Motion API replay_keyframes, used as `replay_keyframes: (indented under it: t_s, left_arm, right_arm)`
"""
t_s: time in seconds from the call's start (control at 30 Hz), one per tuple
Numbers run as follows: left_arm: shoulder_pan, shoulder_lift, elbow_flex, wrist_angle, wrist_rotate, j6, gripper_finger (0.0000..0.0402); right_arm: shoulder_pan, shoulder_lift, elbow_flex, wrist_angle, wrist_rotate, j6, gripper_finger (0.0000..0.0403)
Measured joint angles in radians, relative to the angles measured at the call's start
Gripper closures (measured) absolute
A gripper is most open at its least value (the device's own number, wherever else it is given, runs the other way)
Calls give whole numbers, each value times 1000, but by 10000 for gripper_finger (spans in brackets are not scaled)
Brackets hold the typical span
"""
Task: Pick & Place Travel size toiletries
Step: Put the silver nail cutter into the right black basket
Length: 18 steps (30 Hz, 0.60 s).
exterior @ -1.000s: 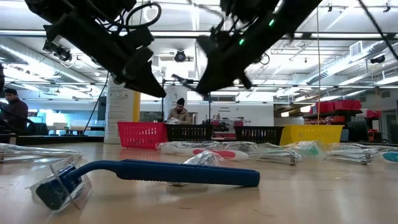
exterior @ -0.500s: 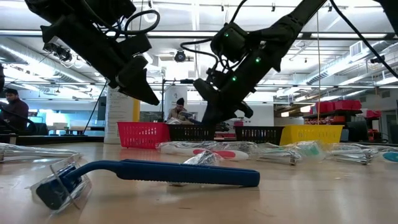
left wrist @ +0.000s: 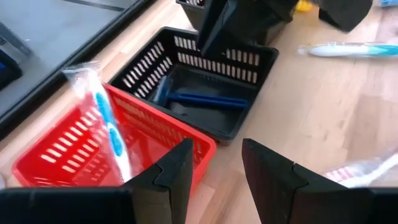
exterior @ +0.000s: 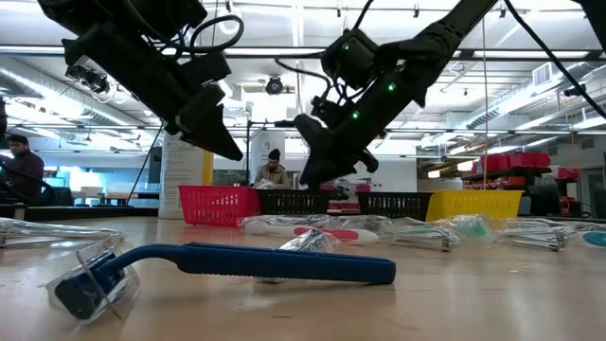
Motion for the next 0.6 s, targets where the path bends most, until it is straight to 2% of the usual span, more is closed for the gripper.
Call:
replay_keyframes:
  t_s: [0.13,0.23,0.33,0.47,0.53,0.6]
  left_arm:
    - [0,0,0,-1,87,-32,255]
    - [0,0,0,0,221,-37,255]
    - [-5,0,0,0,297,-60,255]
    - [-17,0,0,0,294,-76,255]
    - [-19,0,0,1,292,-74,255]
    - [-19,0,0,1,291,-81,255]
  right_arm:
    - [32,-46,0,-36,-43,-245,299]
    - [75,-86,1,-170,-63,-334,298]
    - [141,-142,1,-354,-64,-288,298]
    - [238,-203,1,-609,-67,-104,298]
    - [279,-211,1,-697,-84,-15,298]
    - [309,-208,0,-744,-123,8,298]
